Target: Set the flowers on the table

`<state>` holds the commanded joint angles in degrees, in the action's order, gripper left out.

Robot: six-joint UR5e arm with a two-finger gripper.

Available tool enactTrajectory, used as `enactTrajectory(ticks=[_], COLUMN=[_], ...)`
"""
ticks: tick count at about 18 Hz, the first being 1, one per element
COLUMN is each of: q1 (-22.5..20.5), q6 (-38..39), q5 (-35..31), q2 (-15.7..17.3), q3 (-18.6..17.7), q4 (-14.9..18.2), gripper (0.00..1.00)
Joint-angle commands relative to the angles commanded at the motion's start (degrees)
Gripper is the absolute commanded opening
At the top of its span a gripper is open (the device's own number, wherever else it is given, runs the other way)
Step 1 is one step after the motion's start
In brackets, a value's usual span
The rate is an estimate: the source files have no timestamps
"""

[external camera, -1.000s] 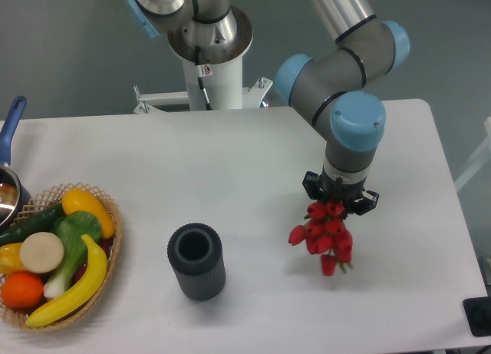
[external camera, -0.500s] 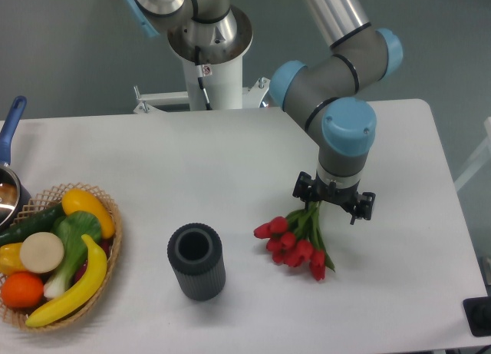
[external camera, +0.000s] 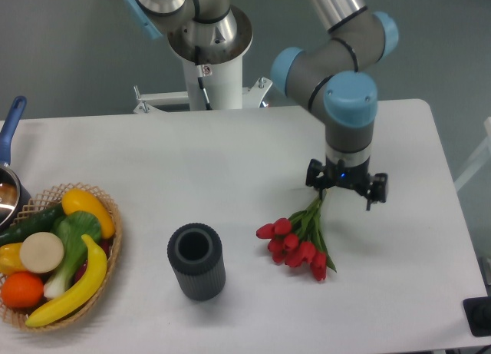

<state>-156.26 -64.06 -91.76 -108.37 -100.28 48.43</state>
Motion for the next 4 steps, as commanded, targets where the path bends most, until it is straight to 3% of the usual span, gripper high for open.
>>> enactTrajectory(ticks=[4], q1=[-1.41], q6=[-3.08], q5=[0.44], q2=[1.14], q3=[-0.35], q4=[0.70], gripper=[1.00])
